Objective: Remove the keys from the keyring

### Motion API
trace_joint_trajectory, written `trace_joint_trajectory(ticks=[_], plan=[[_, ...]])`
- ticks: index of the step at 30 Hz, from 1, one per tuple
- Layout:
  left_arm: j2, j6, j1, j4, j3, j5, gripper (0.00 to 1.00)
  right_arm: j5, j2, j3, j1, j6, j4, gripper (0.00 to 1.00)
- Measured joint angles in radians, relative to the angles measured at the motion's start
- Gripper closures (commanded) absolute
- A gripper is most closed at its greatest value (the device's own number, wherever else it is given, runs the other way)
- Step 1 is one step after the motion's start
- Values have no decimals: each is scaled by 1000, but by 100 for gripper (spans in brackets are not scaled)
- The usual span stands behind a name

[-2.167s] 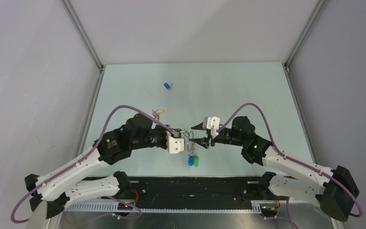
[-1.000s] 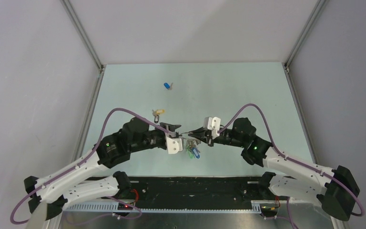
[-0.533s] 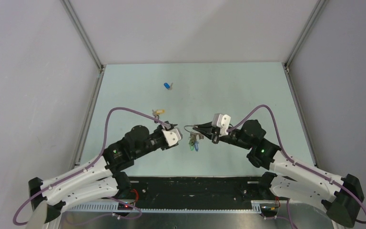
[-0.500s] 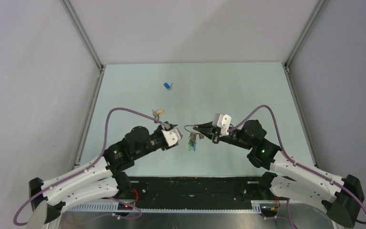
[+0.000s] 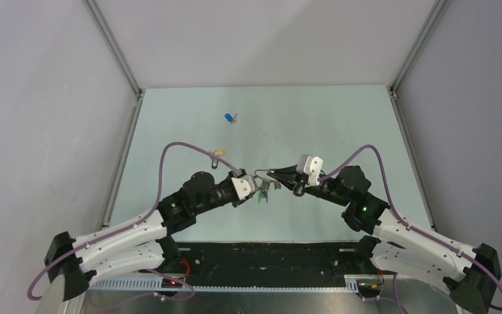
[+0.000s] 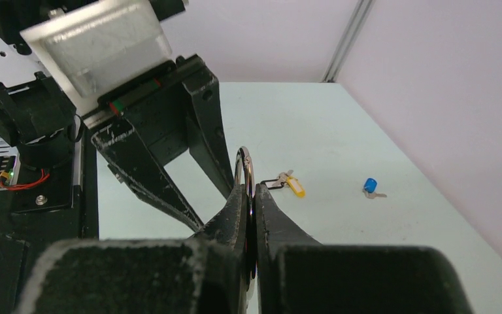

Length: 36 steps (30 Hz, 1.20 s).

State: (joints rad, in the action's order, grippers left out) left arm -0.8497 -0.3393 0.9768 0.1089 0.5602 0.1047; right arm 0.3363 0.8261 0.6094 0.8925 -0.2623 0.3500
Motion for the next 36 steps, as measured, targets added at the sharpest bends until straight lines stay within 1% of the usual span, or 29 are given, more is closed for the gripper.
trace_joint_trajectory(ticks=[5, 7, 8, 9, 11, 13, 15, 26, 36], plan=[[-48, 3, 0, 13, 0, 55, 64, 0, -2, 0, 0, 0, 0, 100], [-54, 7, 0, 16, 0, 66, 70, 0, -3, 0, 0, 0, 0, 100], [-55, 8, 0, 17, 0, 70, 74, 0, -4, 0, -1, 0, 0, 100], [-55, 9, 0, 20, 0, 76, 76, -1, -6, 0, -1, 0, 0, 100], [-57, 11, 0, 27, 0, 84, 90, -4, -9, 0, -4, 0, 0, 100], [-61, 16, 0, 32, 0, 87, 98, -6, -11, 0, -5, 0, 0, 100], [-66, 17, 0, 34, 0, 87, 100, -7, -12, 0, -6, 0, -1, 100], [-62, 18, 0, 31, 1, 80, 100, -32, -24, 0, -12, 0, -15, 100], [-38, 16, 0, -94, 67, -32, 100, -67, -18, 0, -29, 4, -54, 100]])
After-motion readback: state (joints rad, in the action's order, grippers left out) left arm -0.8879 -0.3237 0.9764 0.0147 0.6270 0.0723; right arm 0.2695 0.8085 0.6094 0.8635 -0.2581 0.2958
